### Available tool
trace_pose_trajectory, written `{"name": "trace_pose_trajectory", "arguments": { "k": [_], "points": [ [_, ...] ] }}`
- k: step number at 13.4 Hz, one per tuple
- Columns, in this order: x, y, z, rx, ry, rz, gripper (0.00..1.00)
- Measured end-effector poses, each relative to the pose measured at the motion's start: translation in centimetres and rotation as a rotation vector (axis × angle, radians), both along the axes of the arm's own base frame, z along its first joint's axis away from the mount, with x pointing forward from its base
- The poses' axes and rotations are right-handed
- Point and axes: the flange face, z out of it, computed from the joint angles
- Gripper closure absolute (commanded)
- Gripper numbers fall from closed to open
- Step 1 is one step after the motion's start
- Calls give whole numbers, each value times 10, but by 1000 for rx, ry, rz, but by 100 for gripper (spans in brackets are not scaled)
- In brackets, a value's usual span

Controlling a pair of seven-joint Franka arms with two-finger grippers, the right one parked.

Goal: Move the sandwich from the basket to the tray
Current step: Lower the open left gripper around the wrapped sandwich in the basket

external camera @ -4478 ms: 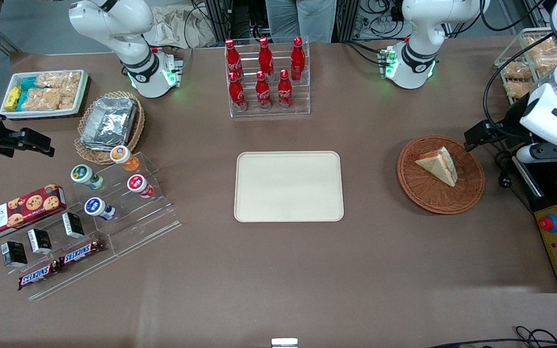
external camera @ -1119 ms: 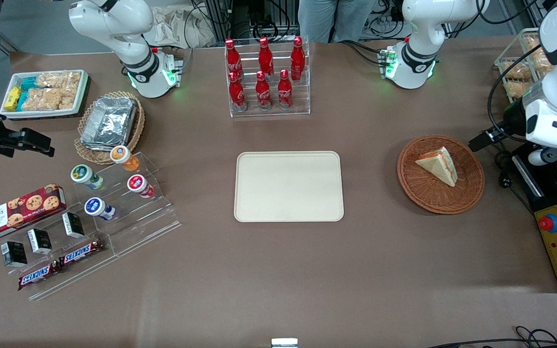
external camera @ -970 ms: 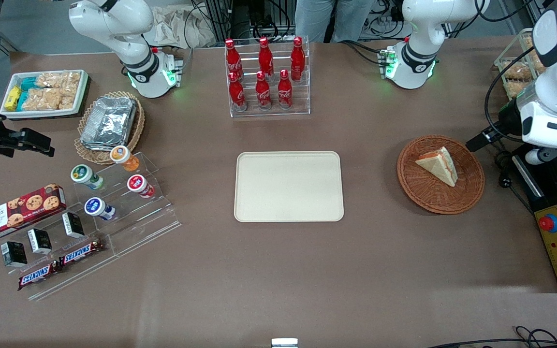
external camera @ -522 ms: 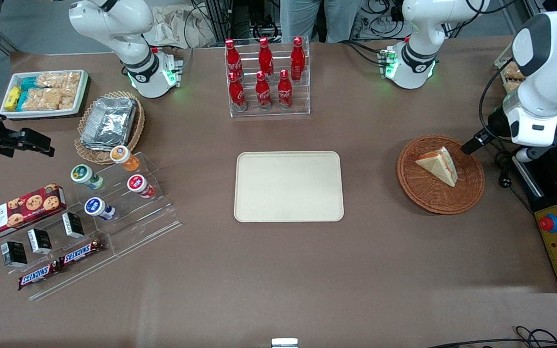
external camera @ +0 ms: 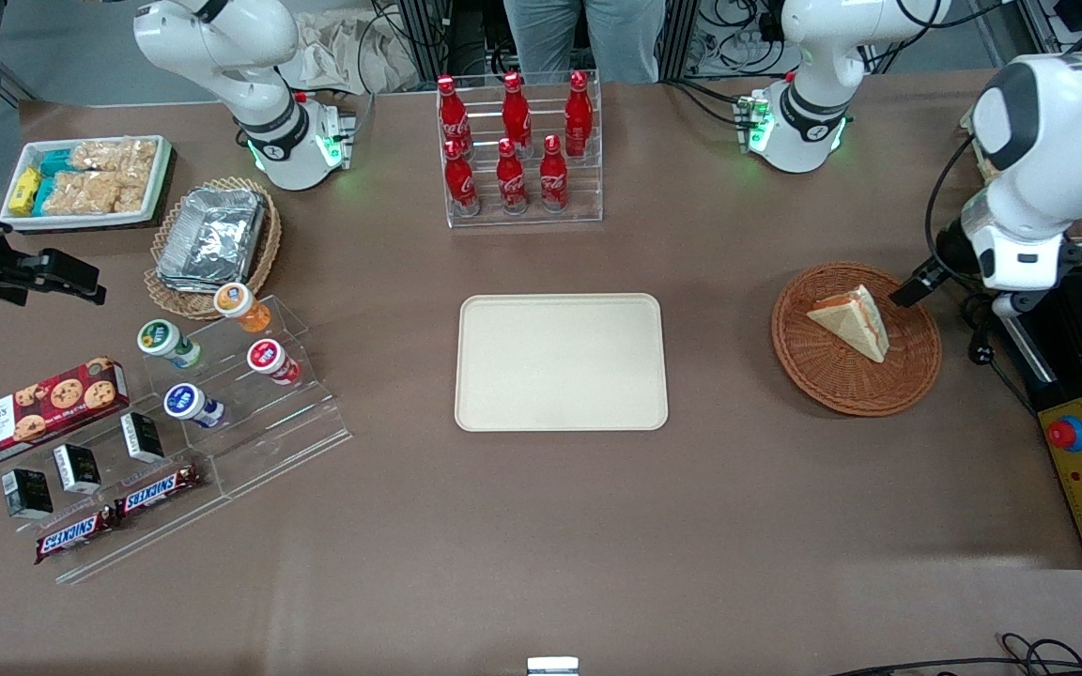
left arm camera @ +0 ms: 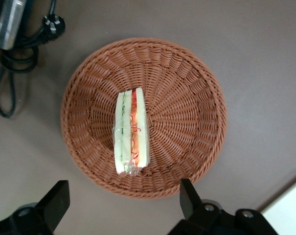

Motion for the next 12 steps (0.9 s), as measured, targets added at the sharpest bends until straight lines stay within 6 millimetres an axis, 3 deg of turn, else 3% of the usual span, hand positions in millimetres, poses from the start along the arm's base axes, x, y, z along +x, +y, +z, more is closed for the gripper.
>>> {"name": "trace_pose_trajectory", "arguments": {
  "k": [5,12],
  "points": [
    [-19,-10,-51,5,-38,16,0],
    [-15,-39,-95,10,-31,37,0]
  ]
}}
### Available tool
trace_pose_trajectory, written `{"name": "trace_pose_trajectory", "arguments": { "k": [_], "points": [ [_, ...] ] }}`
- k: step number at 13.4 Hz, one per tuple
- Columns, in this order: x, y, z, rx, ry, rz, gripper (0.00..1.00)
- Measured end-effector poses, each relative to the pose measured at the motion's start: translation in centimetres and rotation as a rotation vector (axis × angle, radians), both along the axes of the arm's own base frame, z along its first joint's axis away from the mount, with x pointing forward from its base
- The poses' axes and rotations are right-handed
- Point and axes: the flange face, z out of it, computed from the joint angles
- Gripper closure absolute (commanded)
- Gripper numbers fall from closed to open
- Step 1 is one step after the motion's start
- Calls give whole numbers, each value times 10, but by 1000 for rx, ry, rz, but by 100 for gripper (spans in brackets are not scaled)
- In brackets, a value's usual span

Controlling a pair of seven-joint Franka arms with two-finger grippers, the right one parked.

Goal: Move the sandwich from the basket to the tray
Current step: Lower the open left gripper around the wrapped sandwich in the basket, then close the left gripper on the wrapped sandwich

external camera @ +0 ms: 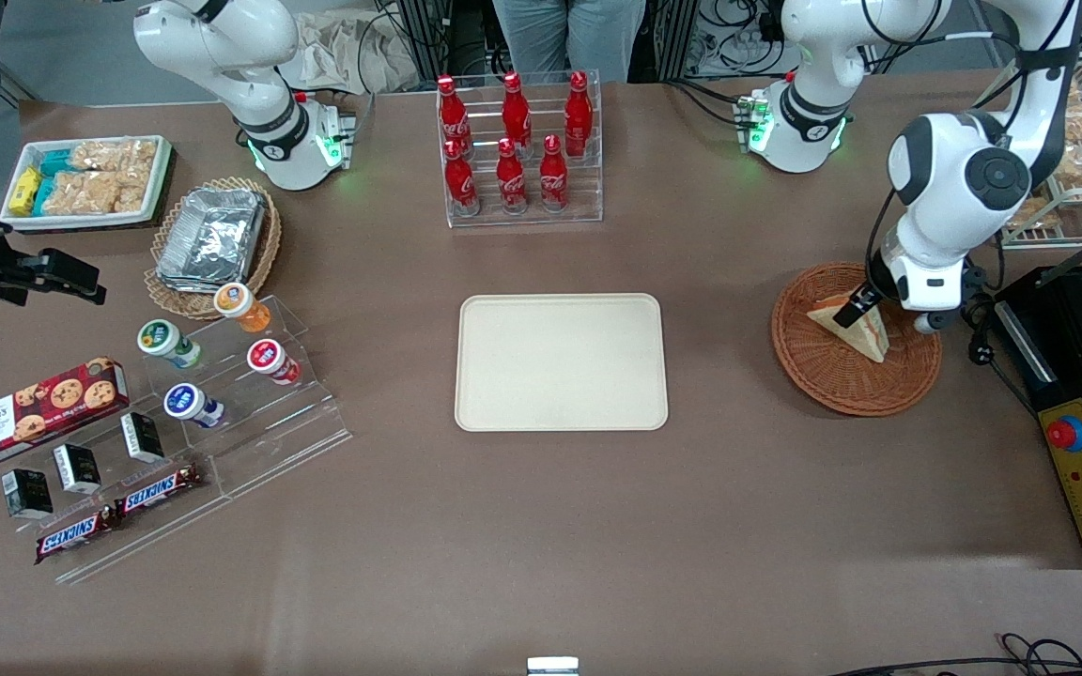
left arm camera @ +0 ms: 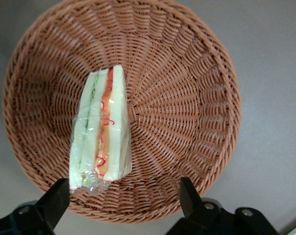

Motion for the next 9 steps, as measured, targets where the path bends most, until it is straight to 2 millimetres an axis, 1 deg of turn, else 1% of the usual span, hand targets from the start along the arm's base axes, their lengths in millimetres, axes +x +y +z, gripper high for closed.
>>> {"name": "trace_pose_trajectory", "arguments": {
  "k": [9],
  "points": [
    [-7,7,-11,0,22,20,0]
  ]
}}
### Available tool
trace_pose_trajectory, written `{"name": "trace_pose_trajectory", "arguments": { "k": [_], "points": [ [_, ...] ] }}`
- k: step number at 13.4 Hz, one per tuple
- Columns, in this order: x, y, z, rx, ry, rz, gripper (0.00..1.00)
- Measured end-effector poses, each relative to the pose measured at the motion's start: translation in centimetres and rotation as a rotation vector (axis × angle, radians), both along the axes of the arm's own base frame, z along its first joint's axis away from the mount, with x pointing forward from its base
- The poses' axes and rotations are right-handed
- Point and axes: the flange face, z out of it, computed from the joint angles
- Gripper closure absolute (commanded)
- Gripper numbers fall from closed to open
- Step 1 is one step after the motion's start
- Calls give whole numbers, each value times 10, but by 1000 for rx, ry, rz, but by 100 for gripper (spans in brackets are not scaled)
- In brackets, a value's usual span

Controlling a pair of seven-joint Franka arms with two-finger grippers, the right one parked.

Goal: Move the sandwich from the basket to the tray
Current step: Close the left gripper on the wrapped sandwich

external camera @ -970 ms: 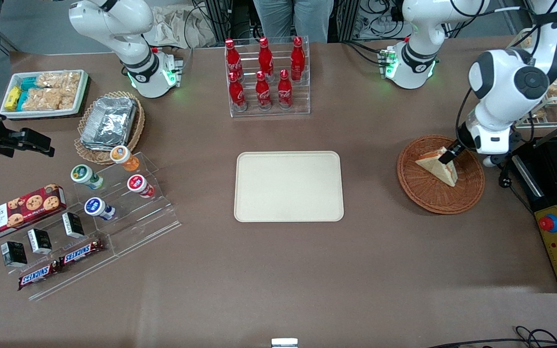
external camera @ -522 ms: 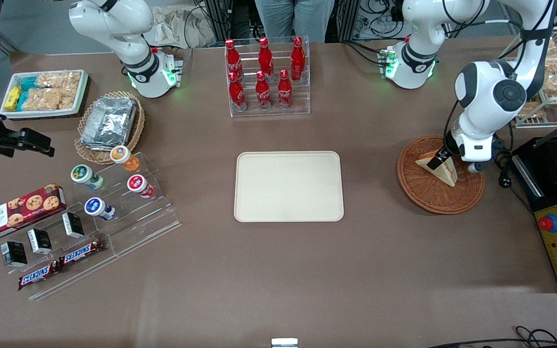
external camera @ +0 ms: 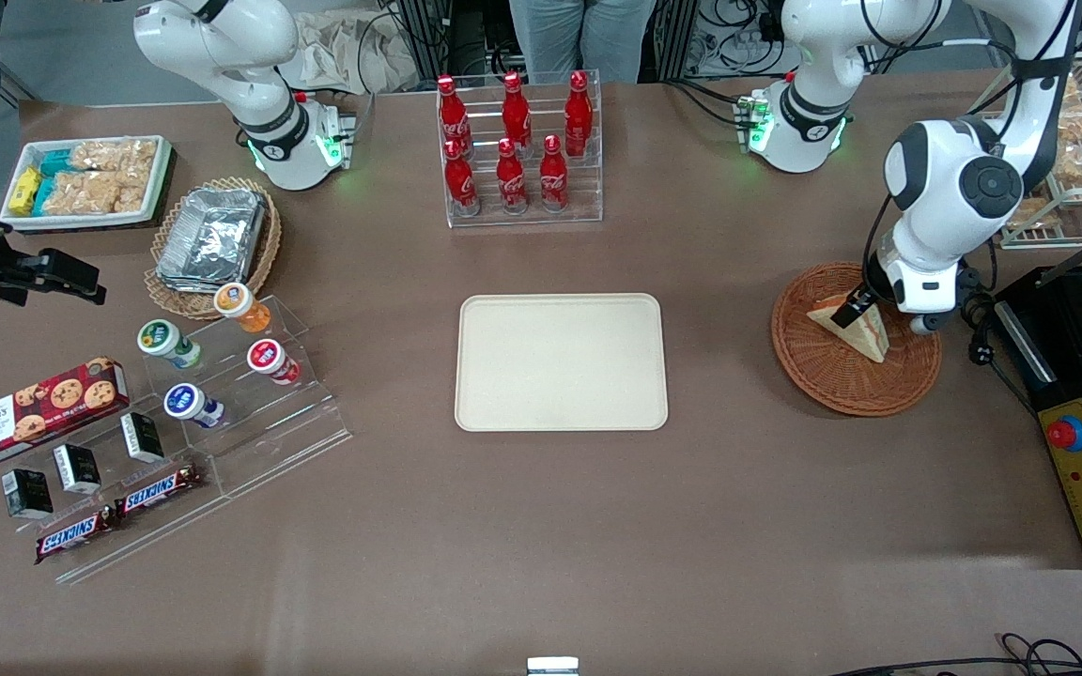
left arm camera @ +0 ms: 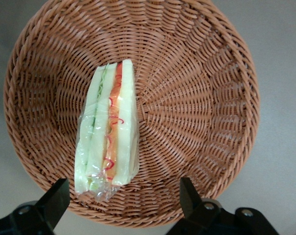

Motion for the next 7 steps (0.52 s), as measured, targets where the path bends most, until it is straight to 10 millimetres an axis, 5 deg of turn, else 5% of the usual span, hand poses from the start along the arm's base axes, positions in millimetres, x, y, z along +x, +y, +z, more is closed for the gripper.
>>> {"name": "trace_pose_trajectory", "arguments": {
  "k": [7],
  "points": [
    [-6,19,-7,15,17,24,0]
  ]
}}
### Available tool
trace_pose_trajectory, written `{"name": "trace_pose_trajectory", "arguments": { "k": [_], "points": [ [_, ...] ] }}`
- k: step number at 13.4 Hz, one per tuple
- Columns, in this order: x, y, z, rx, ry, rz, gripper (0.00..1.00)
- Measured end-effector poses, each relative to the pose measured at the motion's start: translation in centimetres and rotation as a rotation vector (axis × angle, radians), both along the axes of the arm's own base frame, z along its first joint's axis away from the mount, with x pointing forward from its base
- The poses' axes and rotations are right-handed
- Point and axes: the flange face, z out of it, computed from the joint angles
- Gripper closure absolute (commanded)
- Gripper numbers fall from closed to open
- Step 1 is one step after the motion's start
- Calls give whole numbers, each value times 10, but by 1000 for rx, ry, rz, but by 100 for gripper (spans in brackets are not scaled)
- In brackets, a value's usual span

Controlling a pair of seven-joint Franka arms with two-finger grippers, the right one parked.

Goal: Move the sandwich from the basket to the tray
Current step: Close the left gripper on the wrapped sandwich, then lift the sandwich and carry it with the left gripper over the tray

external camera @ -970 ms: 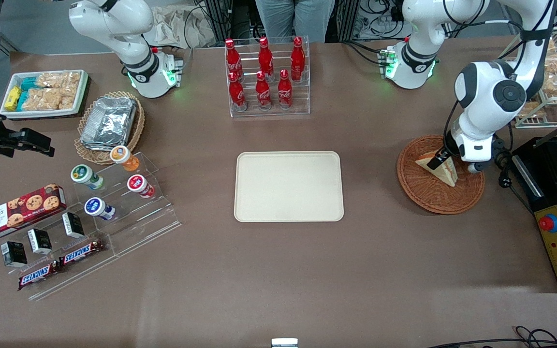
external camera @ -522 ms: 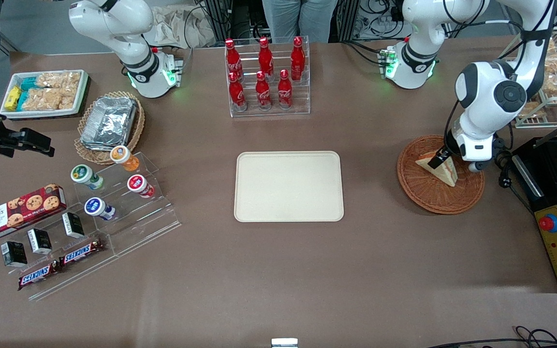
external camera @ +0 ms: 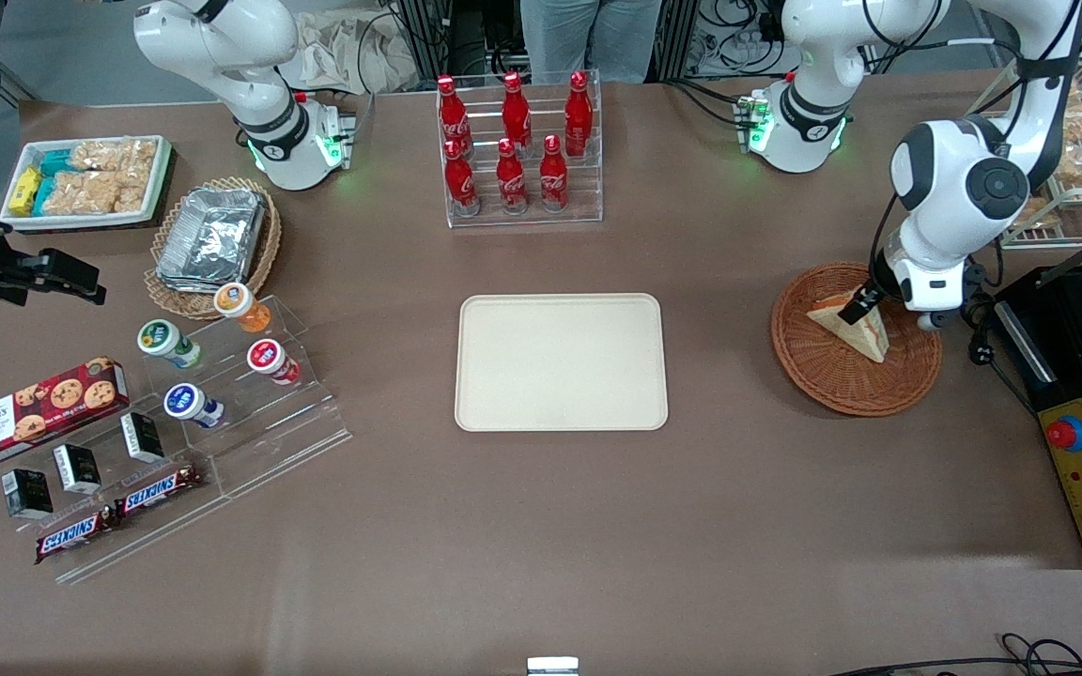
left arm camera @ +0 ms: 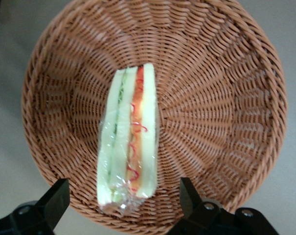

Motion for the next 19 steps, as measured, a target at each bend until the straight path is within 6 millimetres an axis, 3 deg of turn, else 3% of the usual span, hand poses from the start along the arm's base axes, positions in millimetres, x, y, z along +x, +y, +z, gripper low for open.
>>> {"name": "trace_pose_trajectory", "arguments": {
  "k": [5,14,16,19],
  "points": [
    [-6,2,-8,1,-8,2,0],
    [-10,1,-41,-8,-8,2,2],
    [-10,1,-48,-10,-3,1,23],
    [-10,1,-53,-11,1,2,75]
  ]
}}
